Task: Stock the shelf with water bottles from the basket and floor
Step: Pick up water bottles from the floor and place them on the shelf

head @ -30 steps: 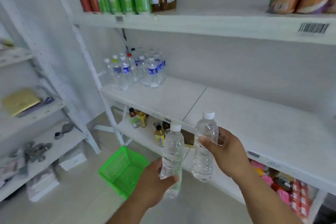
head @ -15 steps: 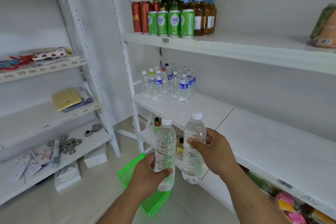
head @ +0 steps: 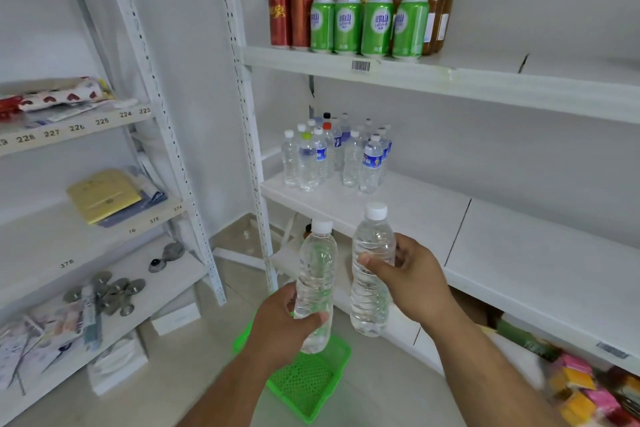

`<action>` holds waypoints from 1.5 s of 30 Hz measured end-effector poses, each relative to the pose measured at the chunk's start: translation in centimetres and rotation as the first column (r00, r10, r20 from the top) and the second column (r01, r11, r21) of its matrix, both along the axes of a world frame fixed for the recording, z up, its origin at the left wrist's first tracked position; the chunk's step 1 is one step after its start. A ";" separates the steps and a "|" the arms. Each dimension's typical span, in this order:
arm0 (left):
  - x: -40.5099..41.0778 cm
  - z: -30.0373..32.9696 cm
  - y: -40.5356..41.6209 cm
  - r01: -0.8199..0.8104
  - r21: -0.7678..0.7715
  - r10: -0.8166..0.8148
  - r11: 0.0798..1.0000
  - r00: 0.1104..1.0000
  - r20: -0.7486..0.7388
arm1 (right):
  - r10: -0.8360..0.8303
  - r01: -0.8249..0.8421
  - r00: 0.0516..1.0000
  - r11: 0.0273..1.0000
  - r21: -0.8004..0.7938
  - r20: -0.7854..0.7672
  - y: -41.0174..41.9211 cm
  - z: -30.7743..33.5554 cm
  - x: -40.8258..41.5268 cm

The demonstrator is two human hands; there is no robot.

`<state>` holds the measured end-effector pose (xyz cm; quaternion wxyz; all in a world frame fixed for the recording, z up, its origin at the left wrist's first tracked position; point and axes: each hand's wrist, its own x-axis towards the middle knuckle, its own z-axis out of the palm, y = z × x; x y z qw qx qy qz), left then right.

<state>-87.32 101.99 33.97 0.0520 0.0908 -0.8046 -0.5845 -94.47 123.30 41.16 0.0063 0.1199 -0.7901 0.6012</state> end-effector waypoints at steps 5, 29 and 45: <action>-2.9 -0.2 -3.1 0.034 -0.012 -0.034 0.999 0.999 -0.006 | -0.027 0.027 1.000 1.000 0.006 0.009 -3.0 0.1 -2.3; -26.4 0.0 -7.1 0.062 -0.075 -0.060 0.995 0.998 0.026 | -0.167 0.167 0.986 0.985 -0.035 0.014 -7.2 -2.3 -23.6; -39.2 -2.2 -13.1 0.397 0.017 -0.398 0.917 0.917 0.012 | -0.451 0.449 0.893 0.888 0.101 -0.002 -13.7 -2.0 -29.1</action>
